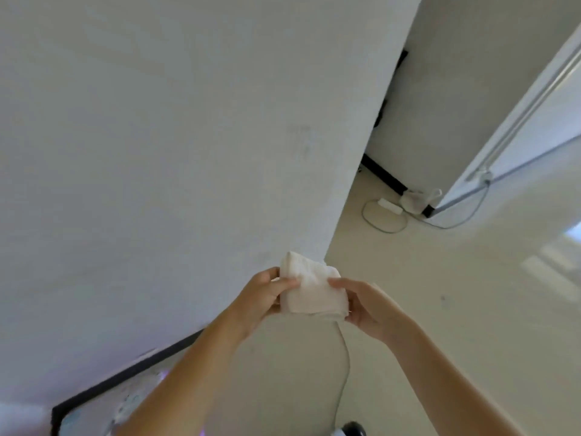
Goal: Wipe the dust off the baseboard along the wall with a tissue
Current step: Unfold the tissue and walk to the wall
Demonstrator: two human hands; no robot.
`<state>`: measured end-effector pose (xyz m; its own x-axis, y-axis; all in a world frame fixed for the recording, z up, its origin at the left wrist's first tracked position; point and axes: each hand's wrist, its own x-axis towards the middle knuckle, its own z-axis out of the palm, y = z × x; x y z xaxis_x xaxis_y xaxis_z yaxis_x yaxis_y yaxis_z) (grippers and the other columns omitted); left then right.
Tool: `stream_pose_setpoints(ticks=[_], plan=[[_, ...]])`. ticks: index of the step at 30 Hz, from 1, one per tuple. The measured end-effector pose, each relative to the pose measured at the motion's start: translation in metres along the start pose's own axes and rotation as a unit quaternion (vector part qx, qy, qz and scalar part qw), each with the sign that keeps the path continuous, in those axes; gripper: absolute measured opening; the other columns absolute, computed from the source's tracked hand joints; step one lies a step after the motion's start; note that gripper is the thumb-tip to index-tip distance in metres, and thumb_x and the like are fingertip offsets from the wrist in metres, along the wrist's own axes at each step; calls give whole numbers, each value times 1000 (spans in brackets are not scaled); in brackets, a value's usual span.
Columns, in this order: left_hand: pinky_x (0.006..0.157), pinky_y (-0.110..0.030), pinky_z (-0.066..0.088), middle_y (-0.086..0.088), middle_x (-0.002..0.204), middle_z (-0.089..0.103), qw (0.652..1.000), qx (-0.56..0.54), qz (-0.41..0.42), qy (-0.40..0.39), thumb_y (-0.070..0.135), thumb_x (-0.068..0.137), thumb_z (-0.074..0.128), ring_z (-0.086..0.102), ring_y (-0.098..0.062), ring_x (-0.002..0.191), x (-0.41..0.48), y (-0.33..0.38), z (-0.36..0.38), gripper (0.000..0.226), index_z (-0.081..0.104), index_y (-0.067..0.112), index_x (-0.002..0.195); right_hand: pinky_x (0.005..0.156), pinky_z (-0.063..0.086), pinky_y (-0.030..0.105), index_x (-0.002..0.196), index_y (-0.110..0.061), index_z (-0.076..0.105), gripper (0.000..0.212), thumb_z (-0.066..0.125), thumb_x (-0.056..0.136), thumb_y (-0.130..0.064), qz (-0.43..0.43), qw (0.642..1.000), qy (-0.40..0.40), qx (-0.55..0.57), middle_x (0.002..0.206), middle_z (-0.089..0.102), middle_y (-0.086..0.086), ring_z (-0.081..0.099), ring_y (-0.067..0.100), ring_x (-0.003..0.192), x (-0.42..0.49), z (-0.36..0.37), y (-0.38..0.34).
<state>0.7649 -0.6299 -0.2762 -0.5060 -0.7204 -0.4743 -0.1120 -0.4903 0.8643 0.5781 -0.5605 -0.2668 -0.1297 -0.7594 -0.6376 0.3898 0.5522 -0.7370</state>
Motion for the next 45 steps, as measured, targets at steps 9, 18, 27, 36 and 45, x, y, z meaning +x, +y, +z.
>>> stream_pose_setpoints(ticks=[9, 18, 27, 36, 45], plan=[[76, -33, 56, -8, 104, 71, 978, 107, -17, -177, 17, 84, 66, 68, -22, 91, 107, 40, 244, 26, 63, 14, 110, 67, 58, 27, 115, -3, 66, 34, 56, 84, 8, -116, 988, 44, 88, 105, 70, 15, 69, 22, 85, -55, -253, -52], [76, -29, 55, -9, 101, 67, 913, 134, -71, -378, 2, 89, 48, 64, -21, 87, 182, 64, 435, 28, 67, 6, 108, 56, 53, 22, 66, -1, 71, 39, 40, 84, 15, -188, 958, 167, 139, 79, 67, 14, 64, 17, 66, -108, -423, -83], [58, -26, 48, -3, 75, 58, 858, 326, -15, -396, 26, 72, 72, 57, -15, 67, 281, 76, 598, 18, 56, 18, 67, 55, 46, 20, 70, -10, 66, 9, 74, 73, -11, -181, 936, 302, 11, 69, 62, 3, 58, 13, 63, -81, -559, -122], [49, -22, 46, -2, 79, 60, 819, 480, 203, -239, 26, 71, 73, 60, -17, 67, 432, 93, 779, 34, 52, 19, 98, 60, 46, 29, 91, -18, 53, 41, 75, 60, 0, -191, 850, 490, -8, 77, 56, 4, 53, 15, 67, 16, -722, -222], [67, -35, 59, -13, 92, 68, 920, 272, 4, -283, 20, 84, 65, 68, -21, 76, 541, 129, 909, 15, 57, 9, 91, 55, 42, 22, 65, -18, 65, 12, 73, 70, -10, -240, 781, 576, -38, 60, 62, -4, 50, 7, 55, 78, -851, -313]])
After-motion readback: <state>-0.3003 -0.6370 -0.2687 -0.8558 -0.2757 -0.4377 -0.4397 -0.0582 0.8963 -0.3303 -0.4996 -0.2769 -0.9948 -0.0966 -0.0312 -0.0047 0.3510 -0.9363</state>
